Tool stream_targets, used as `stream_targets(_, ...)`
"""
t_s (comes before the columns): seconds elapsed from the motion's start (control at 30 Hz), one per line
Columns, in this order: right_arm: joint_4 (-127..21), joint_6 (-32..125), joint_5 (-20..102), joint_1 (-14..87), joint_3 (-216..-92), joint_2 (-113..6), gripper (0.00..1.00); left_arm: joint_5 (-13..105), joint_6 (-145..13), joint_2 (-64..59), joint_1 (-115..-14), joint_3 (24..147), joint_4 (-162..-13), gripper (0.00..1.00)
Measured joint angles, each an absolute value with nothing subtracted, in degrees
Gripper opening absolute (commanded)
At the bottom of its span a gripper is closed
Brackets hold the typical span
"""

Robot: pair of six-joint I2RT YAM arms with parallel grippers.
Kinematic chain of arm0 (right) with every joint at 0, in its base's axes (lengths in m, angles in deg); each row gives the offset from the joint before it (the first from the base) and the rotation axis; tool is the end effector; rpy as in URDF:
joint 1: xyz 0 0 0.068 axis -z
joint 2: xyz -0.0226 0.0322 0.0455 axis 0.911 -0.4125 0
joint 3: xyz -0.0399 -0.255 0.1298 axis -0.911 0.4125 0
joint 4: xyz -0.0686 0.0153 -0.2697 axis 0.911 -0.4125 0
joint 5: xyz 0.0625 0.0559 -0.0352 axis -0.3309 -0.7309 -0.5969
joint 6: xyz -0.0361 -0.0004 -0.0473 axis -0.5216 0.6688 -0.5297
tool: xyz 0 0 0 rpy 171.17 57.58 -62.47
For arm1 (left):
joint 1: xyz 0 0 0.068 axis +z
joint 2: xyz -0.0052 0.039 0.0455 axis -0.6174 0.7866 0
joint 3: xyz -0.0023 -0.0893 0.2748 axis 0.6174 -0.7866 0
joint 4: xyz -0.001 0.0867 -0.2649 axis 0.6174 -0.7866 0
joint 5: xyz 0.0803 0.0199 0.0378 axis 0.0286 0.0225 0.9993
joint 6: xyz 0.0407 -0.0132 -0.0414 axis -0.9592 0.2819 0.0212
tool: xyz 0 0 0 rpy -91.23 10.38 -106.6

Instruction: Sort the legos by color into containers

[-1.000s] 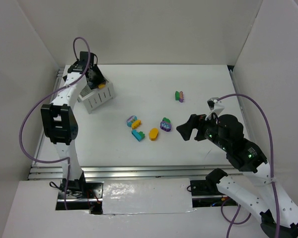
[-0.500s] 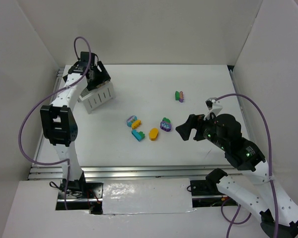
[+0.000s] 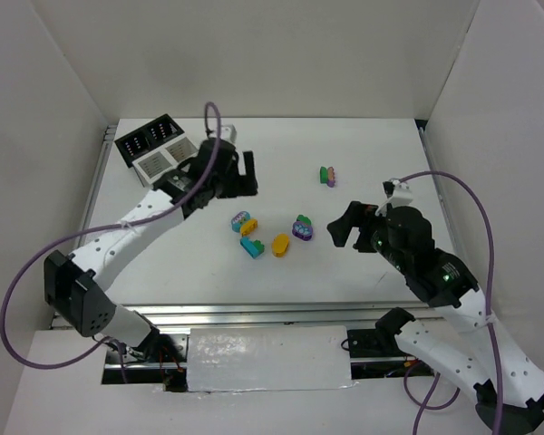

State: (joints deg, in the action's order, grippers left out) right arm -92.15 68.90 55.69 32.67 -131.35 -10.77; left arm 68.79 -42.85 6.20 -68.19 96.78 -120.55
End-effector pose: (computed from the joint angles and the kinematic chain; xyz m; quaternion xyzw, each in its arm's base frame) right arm 0.1253 0.0748 0.3630 0.0051 0.8421 0.2331 0.4864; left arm 0.3135 -0.1690 0.3865 -0.0982 0.8646 -0.1669 0.4636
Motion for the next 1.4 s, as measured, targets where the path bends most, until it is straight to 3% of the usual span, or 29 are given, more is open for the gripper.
stream_targets(0.33,-97.3,74.4,67.0,32.6,-137.5,-5.4,1.0,70.7,-42.8,22.0,-88.3,92.3,-117.8,0.96)
stream_targets(0.53,-98.8,74.6,67.1,32.6,-137.1,-5.6,1.0,70.7,-41.4,31.9,-89.7,92.8,-116.1,0.93)
stream_targets(0.8,-99.0,73.7,65.5,32.6,-136.9,-5.6,1.0,71.2,-41.4,35.9,-89.4,95.3,-115.0,0.85)
stream_targets(0.9,-99.0,73.2,64.9,32.6,-136.7,-5.6,1.0,71.2,-41.4,37.5,-89.4,95.8,-114.1,0.73)
stream_targets(1.03,-99.0,72.9,64.3,32.6,-136.7,-5.6,1.0,71.7,-41.7,38.7,-89.4,96.4,-113.9,0.21)
stream_targets(1.13,-99.0,72.8,64.3,32.6,-136.7,-5.6,1.0,72.1,-41.6,38.6,-89.4,96.7,-114.0,0.04)
stream_targets(1.2,-98.9,72.7,64.2,32.6,-136.7,-5.6,1.0,72.8,-41.6,37.6,-89.4,96.3,-114.3,0.0)
stream_targets(1.4,-98.6,72.5,63.4,32.6,-135.7,-5.6,1.0,78.9,-42.3,24.0,-88.5,95.9,-115.9,0.0)
